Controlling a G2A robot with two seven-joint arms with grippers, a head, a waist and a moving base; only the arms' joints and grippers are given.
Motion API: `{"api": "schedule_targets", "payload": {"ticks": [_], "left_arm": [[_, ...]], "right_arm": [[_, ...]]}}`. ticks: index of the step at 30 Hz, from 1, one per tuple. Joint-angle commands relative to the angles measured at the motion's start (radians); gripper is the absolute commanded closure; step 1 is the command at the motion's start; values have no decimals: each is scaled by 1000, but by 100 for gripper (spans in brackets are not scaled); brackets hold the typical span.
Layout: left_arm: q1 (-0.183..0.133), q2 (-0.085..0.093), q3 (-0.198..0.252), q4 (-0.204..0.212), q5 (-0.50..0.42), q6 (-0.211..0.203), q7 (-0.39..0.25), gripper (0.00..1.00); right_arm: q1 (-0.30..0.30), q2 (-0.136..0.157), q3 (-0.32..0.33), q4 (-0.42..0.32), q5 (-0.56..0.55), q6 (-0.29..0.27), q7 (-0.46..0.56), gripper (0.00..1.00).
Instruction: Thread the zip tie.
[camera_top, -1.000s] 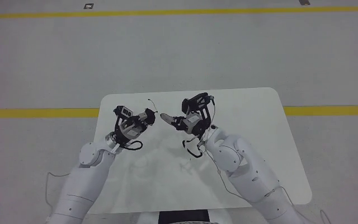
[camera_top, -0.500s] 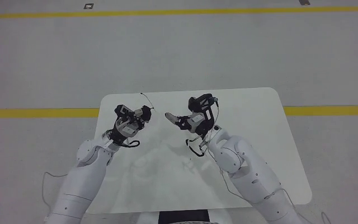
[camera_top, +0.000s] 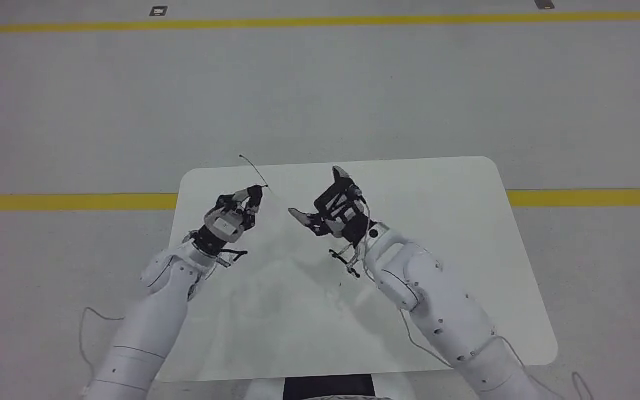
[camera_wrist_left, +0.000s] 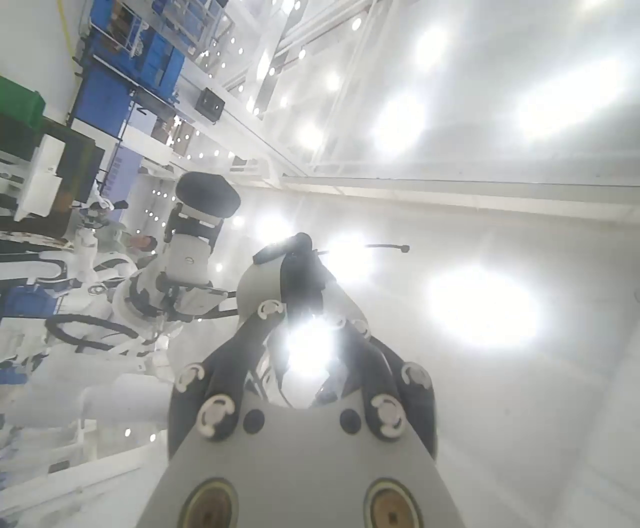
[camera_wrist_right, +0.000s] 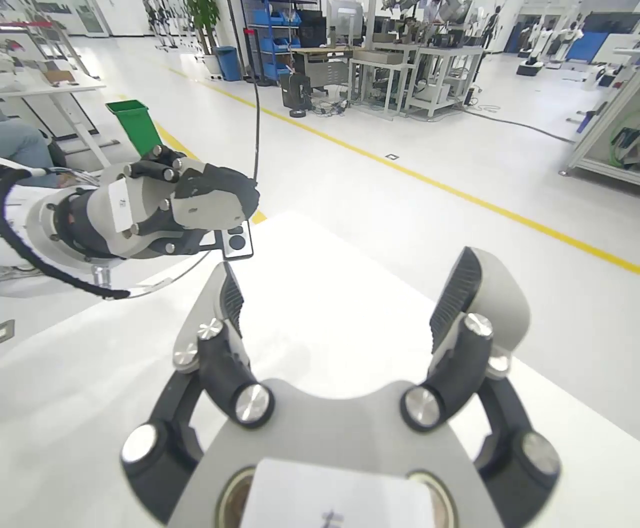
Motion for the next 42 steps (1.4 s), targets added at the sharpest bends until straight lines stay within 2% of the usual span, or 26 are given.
{"api": "schedule_targets", "payload": {"ticks": [1,4,11,14,21,23,29,32,36,37,38,39,40,42], "left_arm": [[0,0,0,0,0,0,0,100],[1,-1,3,-4,-4,0,13,100],[14,-7,9,-6,-169,114,62,100],[11,-5,6,-9,-132,102,69,100],[11,-5,7,-10,-133,101,73,100],[15,-8,14,-18,-159,118,95,100],[35,-10,15,-40,-304,222,130,100],[47,-8,30,-54,-347,222,156,100],[56,-9,35,-58,-347,222,158,100],[56,-9,35,-58,-347,222,158,100],[56,-9,35,-58,-347,222,158,100],[56,-9,35,-58,-347,222,158,100],[56,-9,35,-58,-347,222,158,100],[56,-9,35,-58,-347,222,158,100]], "right_arm": [[0,0,0,0,1,0,1,0],[0,0,0,0,1,0,1,0],[11,-6,-13,17,-27,-13,-43,0],[8,-9,-11,27,3,3,-56,0],[8,-9,-11,27,3,3,-56,0],[6,-10,-11,26,2,5,-62,0],[6,-13,-31,22,-73,5,-78,0],[12,-16,-42,26,-110,5,-92,0],[19,-21,-51,32,-124,8,-107,0],[20,-22,-54,33,-126,8,-110,11],[23,-23,-58,35,-129,7,-112,45],[27,-25,-63,38,-135,5,-113,53],[29,-27,-66,41,-136,7,-114,55],[35,-30,-74,49,-140,6,-116,67]]}}
